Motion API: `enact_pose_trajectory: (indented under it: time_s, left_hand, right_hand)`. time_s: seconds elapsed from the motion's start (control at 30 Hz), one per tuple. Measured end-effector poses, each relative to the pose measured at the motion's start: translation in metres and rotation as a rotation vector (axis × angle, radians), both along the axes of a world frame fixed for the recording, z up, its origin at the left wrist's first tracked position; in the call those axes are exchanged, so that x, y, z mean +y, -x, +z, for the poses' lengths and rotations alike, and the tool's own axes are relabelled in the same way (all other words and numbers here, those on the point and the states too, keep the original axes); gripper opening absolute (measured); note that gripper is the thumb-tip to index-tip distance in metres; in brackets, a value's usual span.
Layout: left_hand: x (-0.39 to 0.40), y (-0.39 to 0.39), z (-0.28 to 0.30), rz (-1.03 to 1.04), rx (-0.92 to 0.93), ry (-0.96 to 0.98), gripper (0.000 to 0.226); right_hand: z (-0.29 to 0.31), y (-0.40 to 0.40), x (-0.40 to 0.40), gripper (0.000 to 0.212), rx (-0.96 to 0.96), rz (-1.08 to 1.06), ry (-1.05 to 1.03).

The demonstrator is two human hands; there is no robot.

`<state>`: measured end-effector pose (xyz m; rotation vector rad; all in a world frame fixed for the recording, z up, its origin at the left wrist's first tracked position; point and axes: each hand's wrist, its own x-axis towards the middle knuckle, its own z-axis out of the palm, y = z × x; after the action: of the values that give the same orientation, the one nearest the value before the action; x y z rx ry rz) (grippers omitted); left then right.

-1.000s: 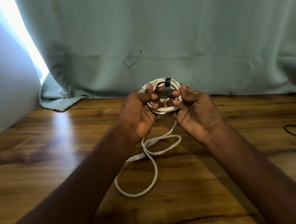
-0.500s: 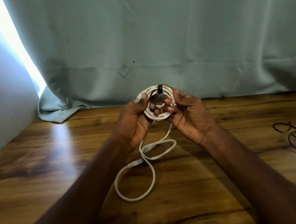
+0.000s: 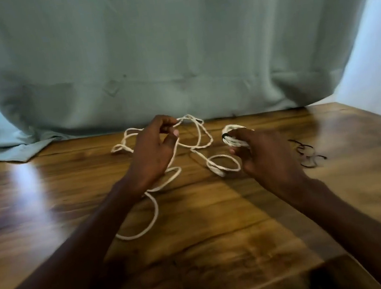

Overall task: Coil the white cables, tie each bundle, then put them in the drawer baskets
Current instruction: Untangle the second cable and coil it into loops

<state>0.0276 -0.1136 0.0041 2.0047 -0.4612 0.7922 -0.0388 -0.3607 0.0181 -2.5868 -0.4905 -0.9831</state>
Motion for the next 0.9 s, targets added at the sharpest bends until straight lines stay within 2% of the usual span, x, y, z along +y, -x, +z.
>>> enact_pose_trajectory:
  time_s: [0.13, 0.2, 0.23, 0.4, 0.43, 0.5, 0.57, 0.63, 0.8, 0.9]
  left_hand:
    - [-0.024, 0.022, -0.006, -0.132, -0.110, -0.339, 0.023]
    - [-0.030, 0.029, -0.009, -0.168, -0.102, -0.433, 0.027]
    - [-0.031, 0.031, -0.010, -0.179, -0.091, -0.450, 0.030]
    - [-0.033, 0.035, -0.010, -0.188, -0.070, -0.449, 0.031]
    - [-0.033, 0.036, -0.009, -0.186, -0.070, -0.450, 0.031]
    - [-0.031, 0.035, -0.009, -0.186, -0.048, -0.462, 0.031]
    - [-0.030, 0.036, -0.009, -0.178, -0.023, -0.481, 0.031]
    - [-0.031, 0.035, -0.010, -0.175, -0.017, -0.486, 0.031]
    - [-0.028, 0.031, -0.011, -0.171, 0.007, -0.446, 0.032]
    - [-0.016, 0.031, -0.008, -0.106, -0.003, -0.430, 0.029]
  right_hand:
    - [-0.028, 0.033, -0.051, 0.022, 0.180, -0.067, 0.062]
    - [-0.046, 0.042, -0.064, 0.018, 0.232, -0.055, 0.085]
    - [-0.052, 0.043, -0.067, 0.022, 0.227, -0.061, 0.078]
    - [-0.037, 0.031, -0.077, 0.032, 0.009, -0.070, -0.132]
    - [-0.031, 0.025, -0.078, 0.041, 0.037, -0.076, -0.115]
    - [-0.025, 0.013, -0.075, 0.057, 0.233, -0.114, -0.012]
    - [-0.030, 0.003, -0.071, 0.065, 0.478, -0.145, 0.101]
    - [-0.040, -0.004, -0.069, 0.071, 0.637, -0.156, 0.166]
    - [-0.050, -0.015, -0.060, 0.097, 0.678, -0.282, 0.159]
    - [-0.050, -0.015, -0.055, 0.097, 0.688, -0.313, 0.158]
